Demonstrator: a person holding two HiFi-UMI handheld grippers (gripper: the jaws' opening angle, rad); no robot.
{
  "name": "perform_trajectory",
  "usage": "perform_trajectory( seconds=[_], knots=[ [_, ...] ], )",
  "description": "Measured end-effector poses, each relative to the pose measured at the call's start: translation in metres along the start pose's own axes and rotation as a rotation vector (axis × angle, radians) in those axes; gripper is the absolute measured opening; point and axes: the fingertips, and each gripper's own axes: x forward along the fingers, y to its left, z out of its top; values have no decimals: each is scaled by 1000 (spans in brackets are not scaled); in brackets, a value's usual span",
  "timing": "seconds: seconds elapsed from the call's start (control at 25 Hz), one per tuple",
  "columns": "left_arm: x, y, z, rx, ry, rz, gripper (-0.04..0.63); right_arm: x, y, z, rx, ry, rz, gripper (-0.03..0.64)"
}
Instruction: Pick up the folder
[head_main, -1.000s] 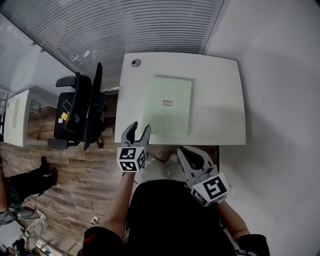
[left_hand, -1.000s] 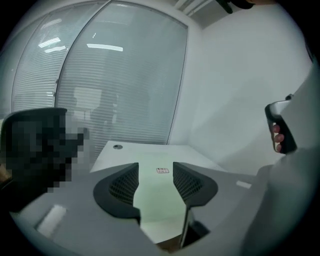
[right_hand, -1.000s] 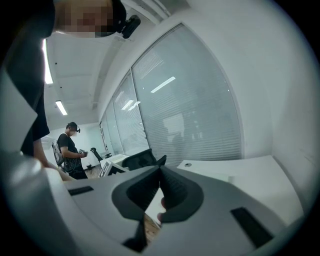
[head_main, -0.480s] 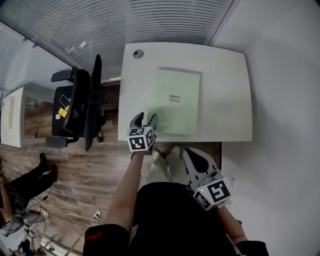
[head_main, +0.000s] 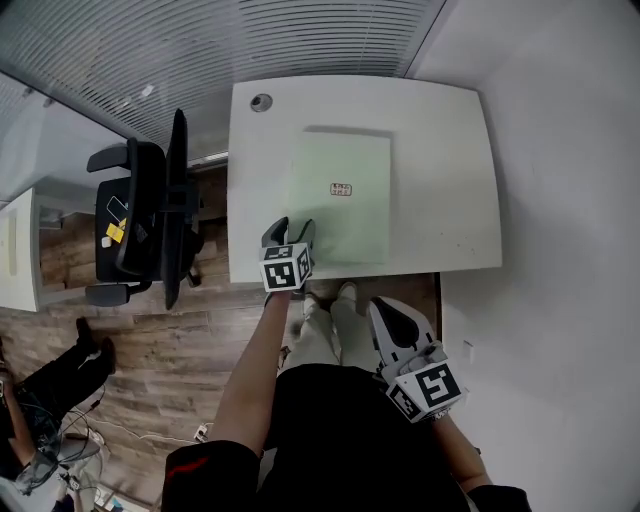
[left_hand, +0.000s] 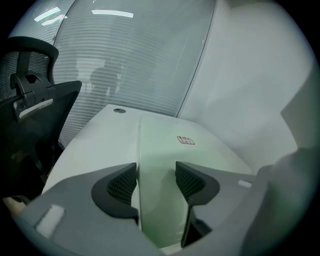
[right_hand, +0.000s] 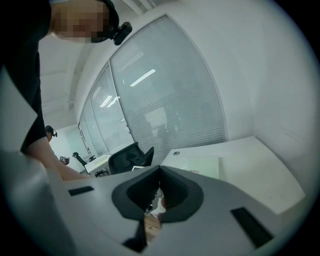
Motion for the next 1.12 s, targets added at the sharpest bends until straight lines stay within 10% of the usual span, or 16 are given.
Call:
perform_trajectory(
  seconds=[1.12],
  knots=[
    [-48, -3, -43, 38, 37, -14, 227, 4, -4, -37, 7, 91, 33, 0]
  ],
)
